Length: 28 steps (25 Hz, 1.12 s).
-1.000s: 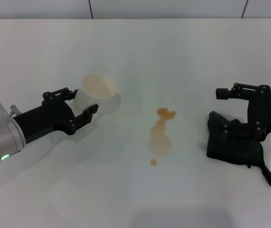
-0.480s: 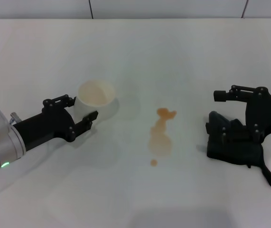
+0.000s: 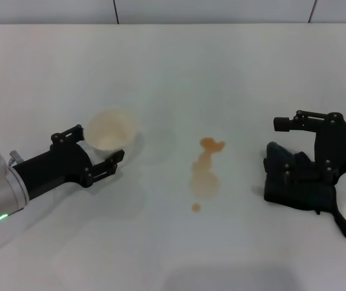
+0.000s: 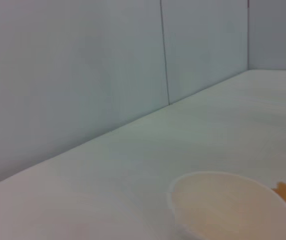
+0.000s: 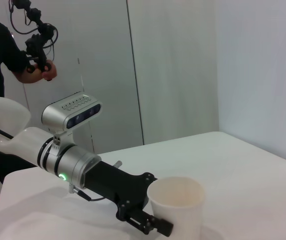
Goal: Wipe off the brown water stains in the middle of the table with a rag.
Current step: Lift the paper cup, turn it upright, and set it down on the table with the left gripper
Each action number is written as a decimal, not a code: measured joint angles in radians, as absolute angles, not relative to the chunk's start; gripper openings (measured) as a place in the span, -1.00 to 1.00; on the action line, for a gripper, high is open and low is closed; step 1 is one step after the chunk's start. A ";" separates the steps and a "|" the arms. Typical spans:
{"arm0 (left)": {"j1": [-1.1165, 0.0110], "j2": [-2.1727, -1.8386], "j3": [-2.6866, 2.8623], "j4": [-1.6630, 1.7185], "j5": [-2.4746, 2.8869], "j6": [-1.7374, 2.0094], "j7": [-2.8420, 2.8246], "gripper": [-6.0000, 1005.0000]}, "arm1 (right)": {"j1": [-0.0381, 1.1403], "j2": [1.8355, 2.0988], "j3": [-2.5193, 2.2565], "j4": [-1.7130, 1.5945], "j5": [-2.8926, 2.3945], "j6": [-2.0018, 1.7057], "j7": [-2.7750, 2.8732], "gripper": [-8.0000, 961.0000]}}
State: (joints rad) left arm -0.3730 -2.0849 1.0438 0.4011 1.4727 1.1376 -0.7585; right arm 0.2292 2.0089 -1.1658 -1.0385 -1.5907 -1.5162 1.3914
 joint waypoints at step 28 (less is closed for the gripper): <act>-0.254 -2.084 1.076 0.577 1.524 1.159 -0.909 0.77 | 0.225 2.008 -1.177 -1.037 -1.583 -1.525 1.391 0.72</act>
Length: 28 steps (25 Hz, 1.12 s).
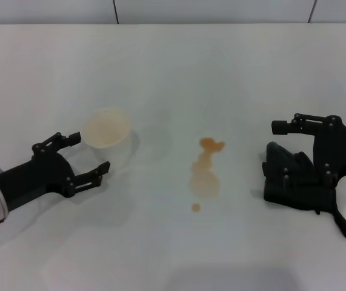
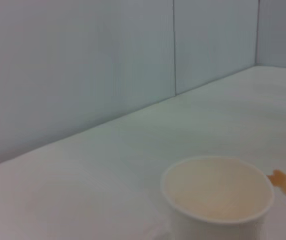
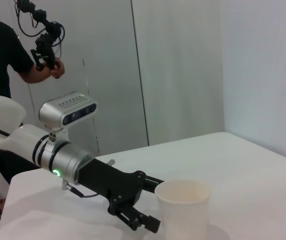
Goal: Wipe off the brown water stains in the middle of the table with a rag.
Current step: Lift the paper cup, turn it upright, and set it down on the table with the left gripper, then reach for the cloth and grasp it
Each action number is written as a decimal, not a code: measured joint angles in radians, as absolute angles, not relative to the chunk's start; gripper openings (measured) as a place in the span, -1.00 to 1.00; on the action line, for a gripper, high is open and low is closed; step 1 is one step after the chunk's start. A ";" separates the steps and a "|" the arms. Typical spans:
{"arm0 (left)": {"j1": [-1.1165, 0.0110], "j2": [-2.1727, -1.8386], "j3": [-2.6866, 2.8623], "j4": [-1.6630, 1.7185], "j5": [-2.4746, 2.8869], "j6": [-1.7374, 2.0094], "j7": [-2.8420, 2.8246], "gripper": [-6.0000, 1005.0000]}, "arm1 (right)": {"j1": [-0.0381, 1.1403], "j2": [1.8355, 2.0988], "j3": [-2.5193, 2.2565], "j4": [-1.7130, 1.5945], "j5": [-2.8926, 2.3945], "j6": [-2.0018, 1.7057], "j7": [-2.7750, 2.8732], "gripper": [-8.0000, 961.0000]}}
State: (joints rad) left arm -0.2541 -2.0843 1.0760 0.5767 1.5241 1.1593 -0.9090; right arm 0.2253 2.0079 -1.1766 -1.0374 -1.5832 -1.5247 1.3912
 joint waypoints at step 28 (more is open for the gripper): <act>-0.320 -1.973 0.868 1.094 1.755 1.655 -1.446 0.77 | 0.226 2.008 -1.179 -1.178 -1.487 -1.563 1.574 0.72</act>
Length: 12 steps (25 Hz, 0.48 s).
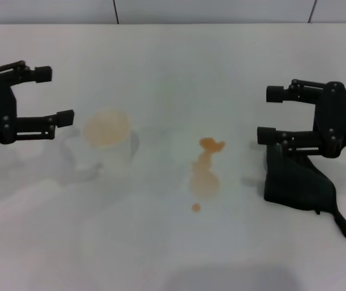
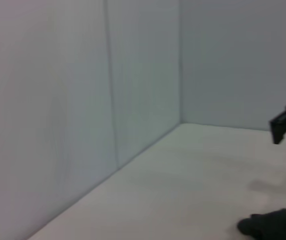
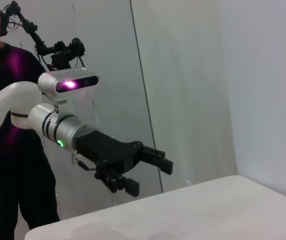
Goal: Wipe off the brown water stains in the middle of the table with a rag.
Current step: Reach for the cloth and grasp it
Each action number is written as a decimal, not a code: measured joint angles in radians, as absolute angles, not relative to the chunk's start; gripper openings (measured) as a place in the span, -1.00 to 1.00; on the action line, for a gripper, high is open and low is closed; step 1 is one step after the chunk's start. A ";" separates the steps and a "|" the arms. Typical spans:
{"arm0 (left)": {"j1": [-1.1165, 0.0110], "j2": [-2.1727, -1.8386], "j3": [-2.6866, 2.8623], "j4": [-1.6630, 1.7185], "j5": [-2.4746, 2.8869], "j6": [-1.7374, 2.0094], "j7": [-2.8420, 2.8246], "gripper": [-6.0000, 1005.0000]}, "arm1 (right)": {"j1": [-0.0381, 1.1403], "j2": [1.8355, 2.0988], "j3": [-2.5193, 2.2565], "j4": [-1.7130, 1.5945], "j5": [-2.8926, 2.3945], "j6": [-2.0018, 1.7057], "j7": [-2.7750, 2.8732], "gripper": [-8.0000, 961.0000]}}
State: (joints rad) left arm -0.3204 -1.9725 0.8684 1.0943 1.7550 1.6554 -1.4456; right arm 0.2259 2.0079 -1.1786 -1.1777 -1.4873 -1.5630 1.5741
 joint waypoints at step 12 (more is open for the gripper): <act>-0.441 -1.938 0.873 1.132 1.913 1.840 -1.525 0.77 | 0.235 2.009 -1.186 -1.201 -1.486 -1.533 1.599 0.72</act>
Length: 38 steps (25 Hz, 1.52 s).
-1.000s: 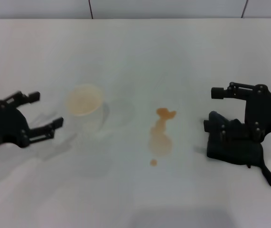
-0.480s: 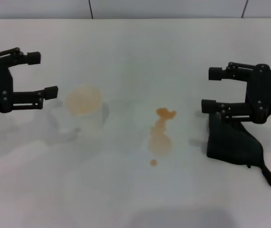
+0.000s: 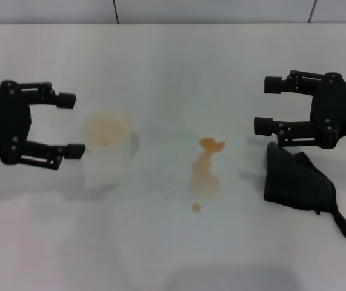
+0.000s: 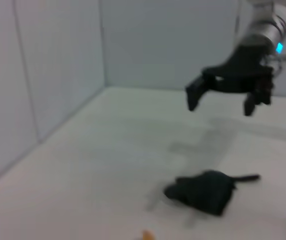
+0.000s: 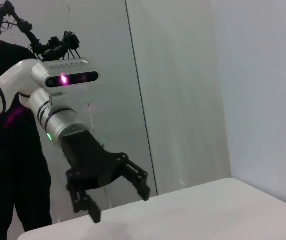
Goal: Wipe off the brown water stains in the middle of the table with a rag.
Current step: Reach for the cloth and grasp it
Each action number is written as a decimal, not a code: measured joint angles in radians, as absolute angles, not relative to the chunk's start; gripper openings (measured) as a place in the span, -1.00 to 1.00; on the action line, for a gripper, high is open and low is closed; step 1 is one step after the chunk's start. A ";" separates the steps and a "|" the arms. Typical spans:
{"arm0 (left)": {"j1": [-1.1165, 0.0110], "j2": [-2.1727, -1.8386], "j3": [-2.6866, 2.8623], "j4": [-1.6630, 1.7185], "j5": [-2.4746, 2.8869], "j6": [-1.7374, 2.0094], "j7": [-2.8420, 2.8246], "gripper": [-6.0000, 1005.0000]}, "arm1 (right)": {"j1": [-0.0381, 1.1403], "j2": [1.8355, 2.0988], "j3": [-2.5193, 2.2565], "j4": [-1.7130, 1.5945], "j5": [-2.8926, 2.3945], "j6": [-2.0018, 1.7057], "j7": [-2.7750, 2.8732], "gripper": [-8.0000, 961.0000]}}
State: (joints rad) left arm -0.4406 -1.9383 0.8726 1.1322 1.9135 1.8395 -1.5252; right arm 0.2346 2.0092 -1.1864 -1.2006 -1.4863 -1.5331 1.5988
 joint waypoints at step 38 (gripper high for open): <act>-0.443 -1.958 0.874 1.265 1.949 1.910 -1.668 0.77 | 0.284 2.007 -1.236 -1.432 -2.127 -1.493 2.079 0.68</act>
State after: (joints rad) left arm -0.4425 -1.9583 0.8743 1.2648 1.9485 1.9099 -1.6684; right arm 0.2837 2.0068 -1.2355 -1.4323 -2.1274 -1.4931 2.0786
